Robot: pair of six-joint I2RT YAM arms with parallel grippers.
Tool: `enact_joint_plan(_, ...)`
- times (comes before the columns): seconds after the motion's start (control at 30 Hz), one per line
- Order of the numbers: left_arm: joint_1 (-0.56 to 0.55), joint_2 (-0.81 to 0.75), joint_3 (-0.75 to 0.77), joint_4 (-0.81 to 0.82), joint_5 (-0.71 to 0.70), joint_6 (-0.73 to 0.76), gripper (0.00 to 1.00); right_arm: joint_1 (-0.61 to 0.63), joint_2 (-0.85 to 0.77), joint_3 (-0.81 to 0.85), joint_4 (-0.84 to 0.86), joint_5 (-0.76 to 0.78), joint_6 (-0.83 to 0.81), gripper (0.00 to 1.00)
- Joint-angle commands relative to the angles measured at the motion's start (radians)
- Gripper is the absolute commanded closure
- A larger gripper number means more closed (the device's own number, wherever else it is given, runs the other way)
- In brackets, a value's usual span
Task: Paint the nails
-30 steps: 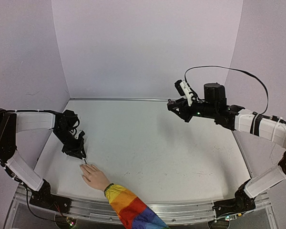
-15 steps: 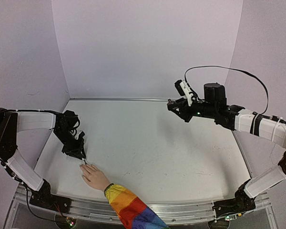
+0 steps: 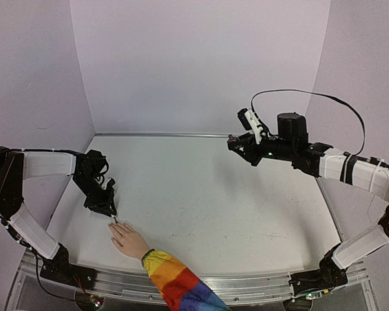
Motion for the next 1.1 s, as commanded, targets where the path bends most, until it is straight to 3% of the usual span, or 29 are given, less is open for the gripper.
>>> enact_joint_plan(0.0, 0.005, 0.003, 0.006, 0.010, -0.021, -0.004, 1.00, -0.005, -0.002, 0.029, 0.039, -0.030, 0.009, 1.00)
enact_joint_plan(1.07, 0.020, 0.007, 0.015, 0.008, -0.035, -0.004, 1.00, -0.006, 0.006, 0.030, 0.039, -0.032, 0.008, 1.00)
